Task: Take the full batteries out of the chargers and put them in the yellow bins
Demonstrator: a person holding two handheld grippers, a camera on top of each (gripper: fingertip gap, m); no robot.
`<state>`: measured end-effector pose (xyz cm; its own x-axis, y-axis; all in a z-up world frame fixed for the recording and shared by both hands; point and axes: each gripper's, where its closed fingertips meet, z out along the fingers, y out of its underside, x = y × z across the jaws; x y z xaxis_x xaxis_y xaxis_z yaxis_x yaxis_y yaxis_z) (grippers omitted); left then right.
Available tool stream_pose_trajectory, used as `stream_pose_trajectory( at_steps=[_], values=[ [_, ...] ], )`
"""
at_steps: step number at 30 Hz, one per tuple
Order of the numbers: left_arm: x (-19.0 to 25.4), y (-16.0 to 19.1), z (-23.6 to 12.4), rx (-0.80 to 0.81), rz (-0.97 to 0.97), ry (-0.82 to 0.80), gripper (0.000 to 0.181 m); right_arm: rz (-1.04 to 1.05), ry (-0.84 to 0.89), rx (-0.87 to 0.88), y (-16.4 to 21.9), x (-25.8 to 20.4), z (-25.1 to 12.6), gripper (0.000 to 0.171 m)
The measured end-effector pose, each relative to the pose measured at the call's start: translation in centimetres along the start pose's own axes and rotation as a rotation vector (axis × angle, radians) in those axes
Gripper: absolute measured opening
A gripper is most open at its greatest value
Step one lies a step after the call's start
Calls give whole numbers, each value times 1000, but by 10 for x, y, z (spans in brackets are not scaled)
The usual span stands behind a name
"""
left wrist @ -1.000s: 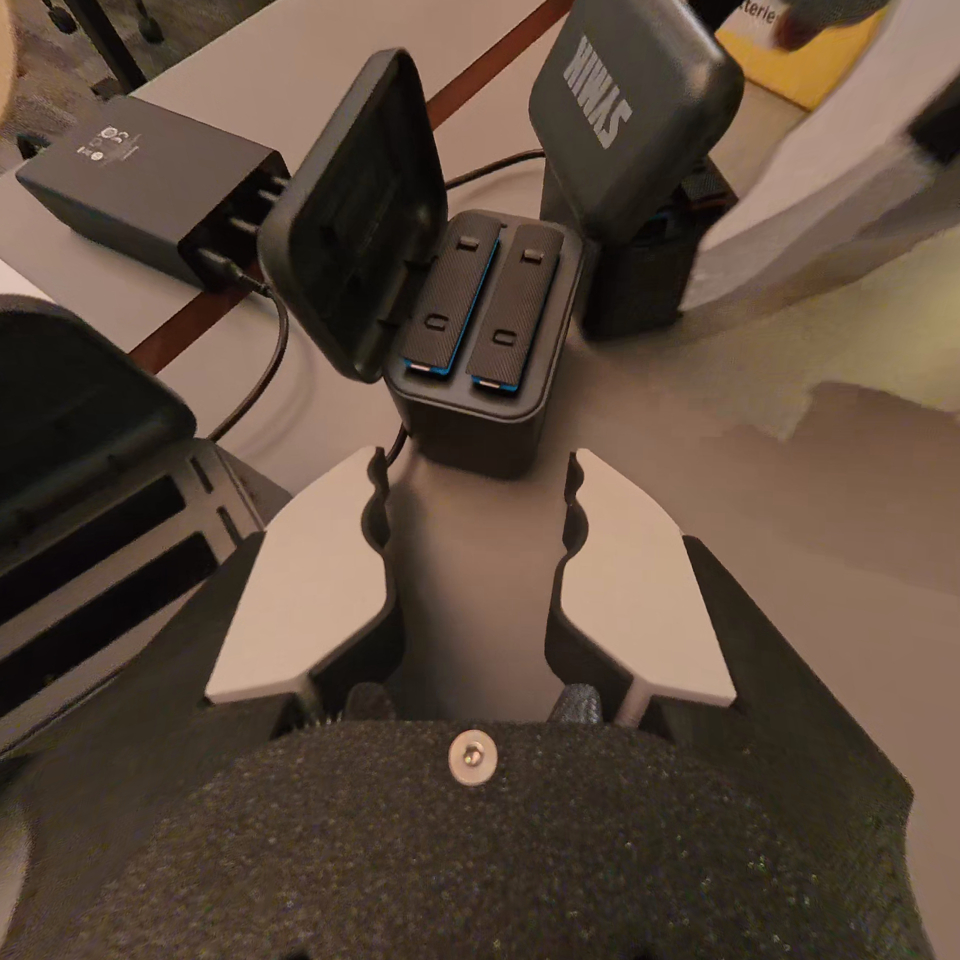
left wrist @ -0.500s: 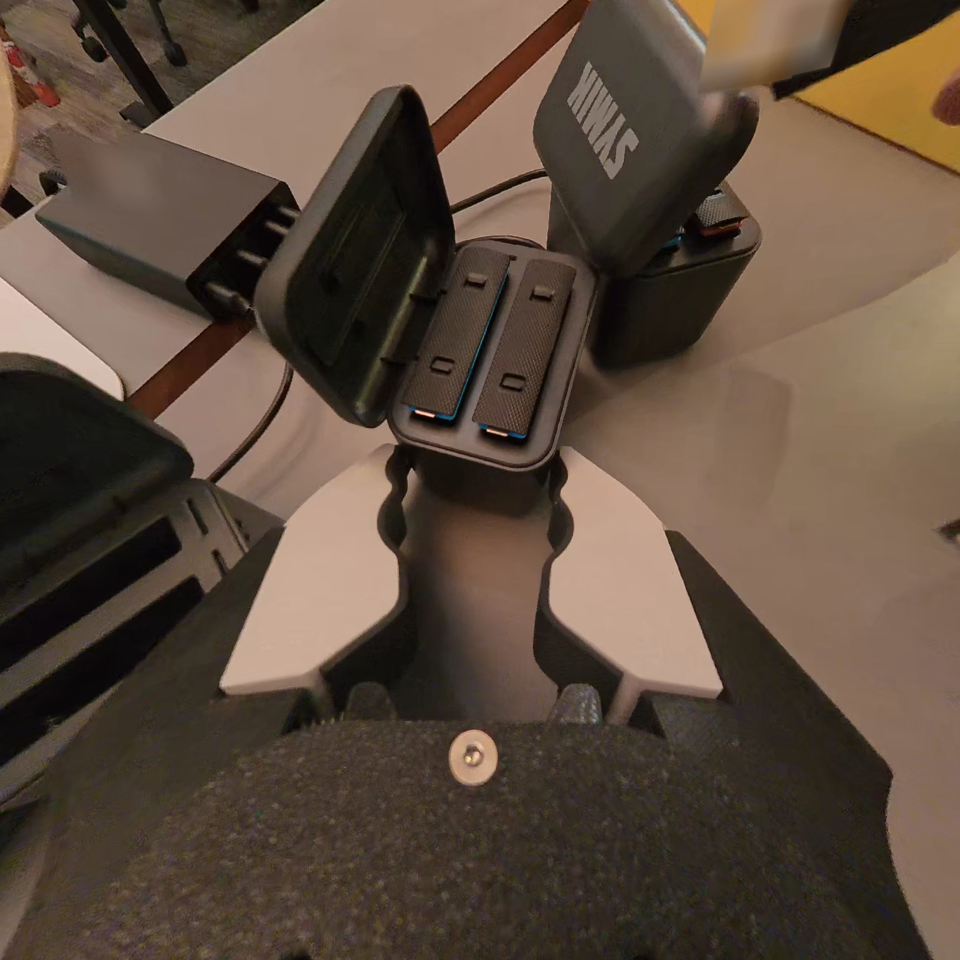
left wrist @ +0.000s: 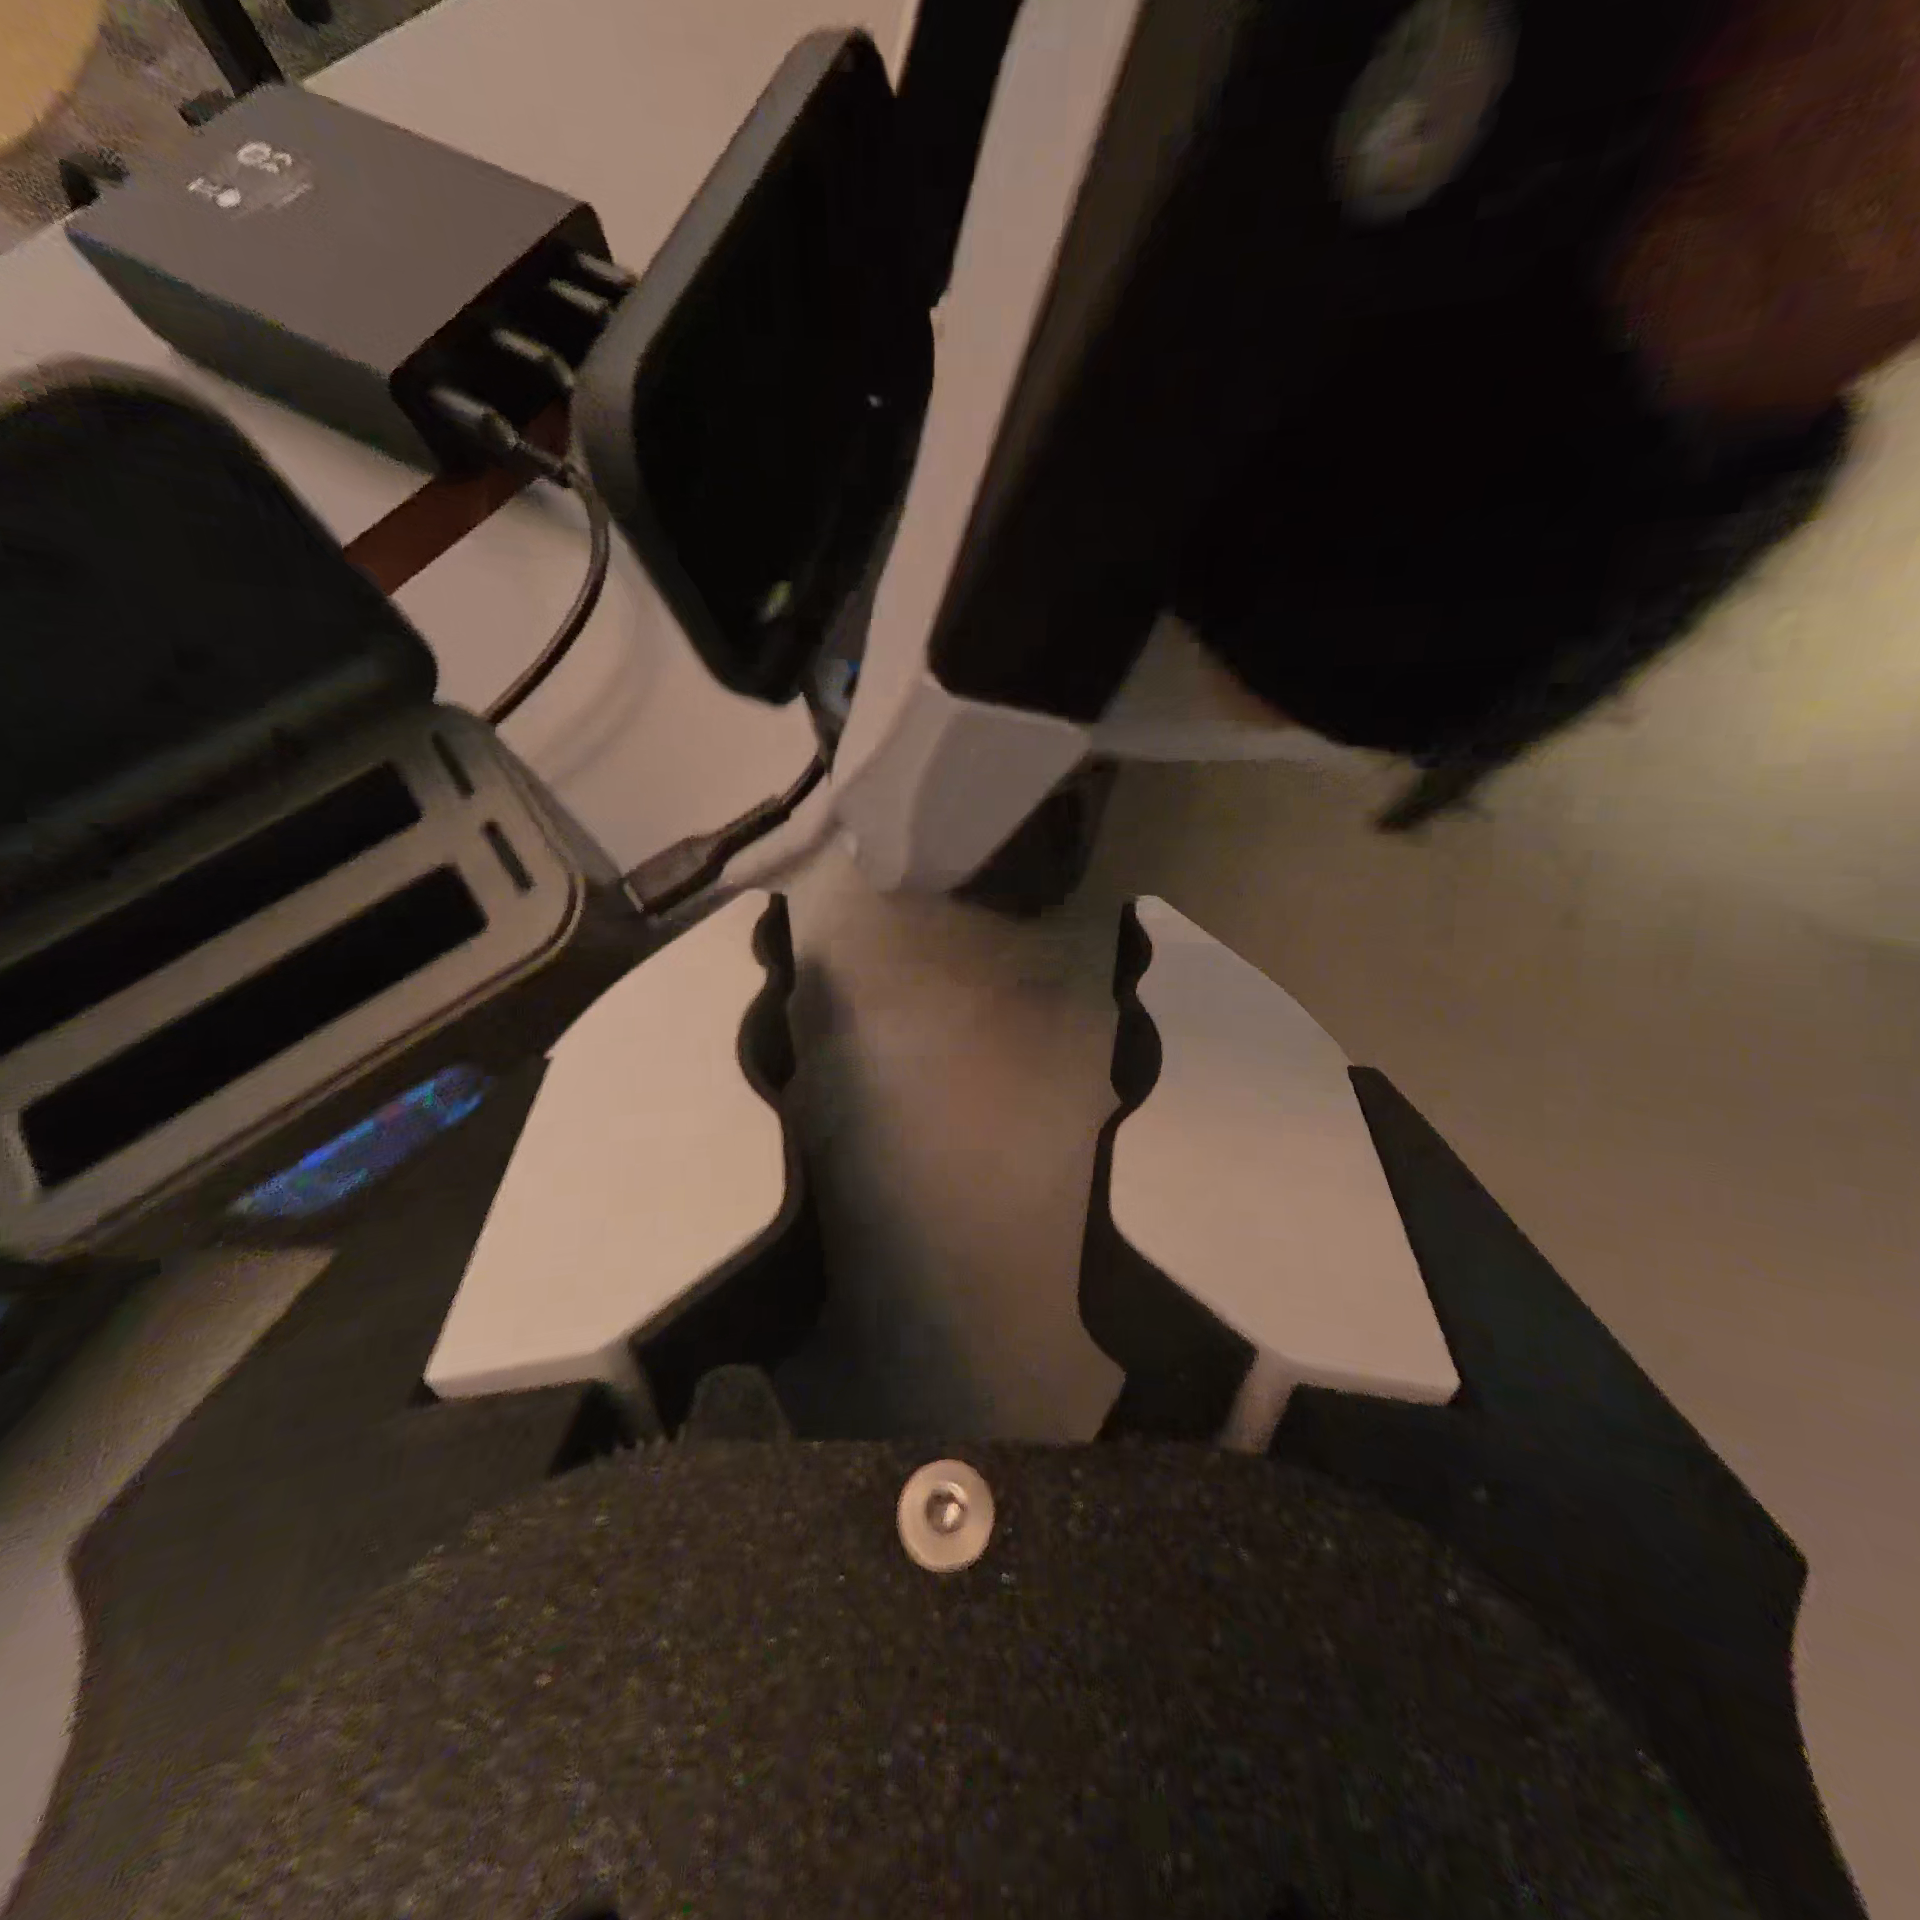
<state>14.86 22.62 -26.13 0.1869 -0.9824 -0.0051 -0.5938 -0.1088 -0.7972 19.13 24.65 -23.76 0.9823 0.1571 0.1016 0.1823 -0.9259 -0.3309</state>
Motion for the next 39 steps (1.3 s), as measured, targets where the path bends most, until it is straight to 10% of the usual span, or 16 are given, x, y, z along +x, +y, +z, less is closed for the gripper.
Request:
stream_pose_trajectory(
  at_steps=[19,28,39],
  values=[
    [15,22,-27,-4,56,90,61,125,-223,149,0,-72,-14,82],
    [15,21,-28,-3,56,92,57,16,-191,611,-7,-62,-78,87],
    [15,22,-28,-5,67,87,57,42,-140,711,21,-82,-40,74]
  ],
)
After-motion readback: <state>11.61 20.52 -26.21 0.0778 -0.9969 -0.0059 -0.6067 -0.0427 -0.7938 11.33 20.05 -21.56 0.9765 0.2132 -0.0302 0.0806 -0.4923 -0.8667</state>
